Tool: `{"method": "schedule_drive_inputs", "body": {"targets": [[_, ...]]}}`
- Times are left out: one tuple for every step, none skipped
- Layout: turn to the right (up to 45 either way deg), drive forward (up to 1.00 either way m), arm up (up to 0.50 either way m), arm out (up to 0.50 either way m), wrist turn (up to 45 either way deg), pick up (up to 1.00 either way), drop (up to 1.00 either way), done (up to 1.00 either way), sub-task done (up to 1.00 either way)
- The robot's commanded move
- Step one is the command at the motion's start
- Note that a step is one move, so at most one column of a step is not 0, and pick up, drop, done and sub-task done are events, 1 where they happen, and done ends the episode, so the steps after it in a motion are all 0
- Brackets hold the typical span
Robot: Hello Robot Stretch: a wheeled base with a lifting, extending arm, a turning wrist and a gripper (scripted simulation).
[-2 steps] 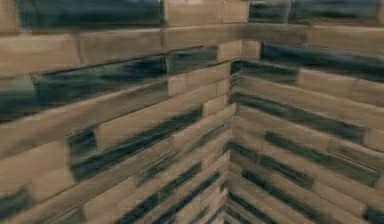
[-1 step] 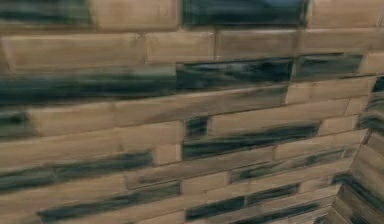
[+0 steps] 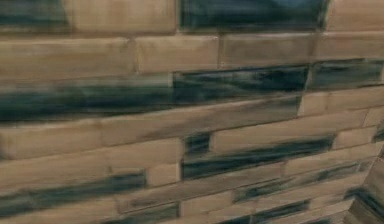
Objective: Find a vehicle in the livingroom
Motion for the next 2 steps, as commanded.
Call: {"method": "schedule_drive_inputs", "body": {"targets": [[45.0,0.00,0.00,0.00,0.0,0.00,0.00,0.00,0.00],[45.0,0.00,0.00,0.00,0.0,0.00,0.00,0.00,0.00]]}}
